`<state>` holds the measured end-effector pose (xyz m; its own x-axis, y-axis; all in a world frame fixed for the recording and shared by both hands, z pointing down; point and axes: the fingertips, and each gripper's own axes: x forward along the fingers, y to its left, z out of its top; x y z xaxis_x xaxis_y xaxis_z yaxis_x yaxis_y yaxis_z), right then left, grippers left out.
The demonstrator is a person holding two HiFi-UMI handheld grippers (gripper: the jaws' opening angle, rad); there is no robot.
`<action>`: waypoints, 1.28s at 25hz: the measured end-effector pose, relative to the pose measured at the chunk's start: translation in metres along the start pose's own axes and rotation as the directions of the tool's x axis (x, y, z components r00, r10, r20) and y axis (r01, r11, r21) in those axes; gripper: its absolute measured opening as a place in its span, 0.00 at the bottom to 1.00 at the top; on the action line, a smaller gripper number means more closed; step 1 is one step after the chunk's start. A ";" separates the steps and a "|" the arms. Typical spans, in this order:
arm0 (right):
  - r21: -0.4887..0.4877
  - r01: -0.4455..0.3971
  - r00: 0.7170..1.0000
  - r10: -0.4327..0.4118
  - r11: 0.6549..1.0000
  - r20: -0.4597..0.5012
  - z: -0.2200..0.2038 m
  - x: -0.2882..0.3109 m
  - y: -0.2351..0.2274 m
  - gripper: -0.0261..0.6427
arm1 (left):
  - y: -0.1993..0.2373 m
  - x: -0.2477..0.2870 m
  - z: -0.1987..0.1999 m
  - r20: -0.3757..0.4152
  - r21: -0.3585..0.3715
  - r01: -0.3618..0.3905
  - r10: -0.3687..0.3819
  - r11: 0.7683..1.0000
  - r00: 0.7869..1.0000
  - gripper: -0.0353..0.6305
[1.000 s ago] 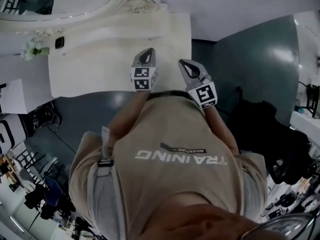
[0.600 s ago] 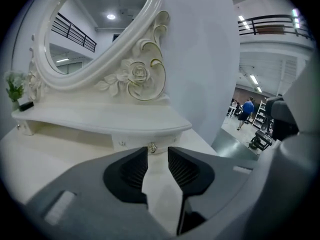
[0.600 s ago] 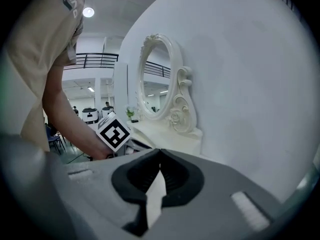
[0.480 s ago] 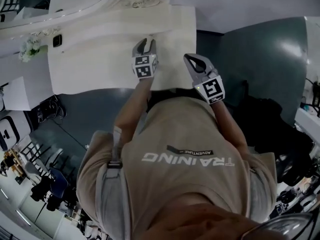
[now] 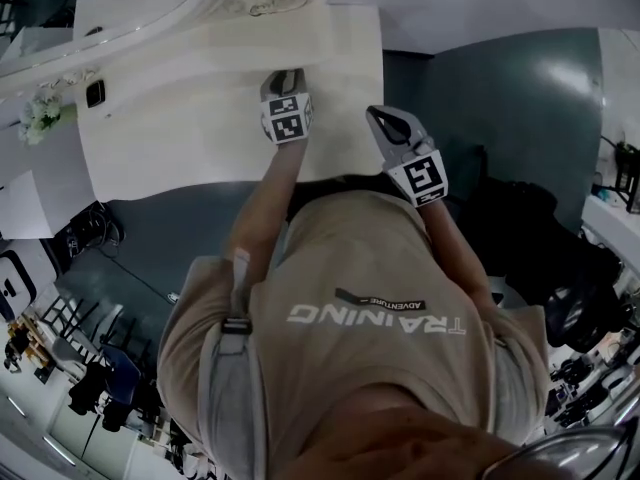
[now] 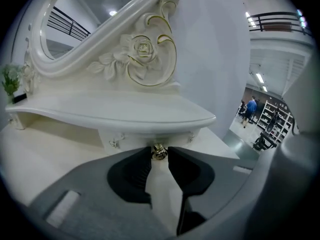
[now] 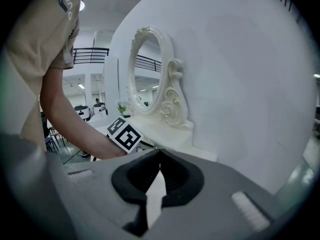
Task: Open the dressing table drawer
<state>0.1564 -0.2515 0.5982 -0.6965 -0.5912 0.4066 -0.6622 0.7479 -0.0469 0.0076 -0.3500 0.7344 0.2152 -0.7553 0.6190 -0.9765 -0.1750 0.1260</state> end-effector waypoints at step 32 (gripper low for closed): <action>-0.014 0.000 1.000 0.000 1.000 0.017 -0.010 -0.043 0.019 0.05 | -0.019 -0.057 -0.041 -0.037 0.011 -0.024 0.024 1.000 0.999 0.20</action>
<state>0.1764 -0.2093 0.5887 -0.7015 -0.5962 0.3906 -0.6583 0.7519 -0.0346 0.0132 -0.2774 0.7282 0.1910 -0.7354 0.6502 -0.9811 -0.1639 0.1028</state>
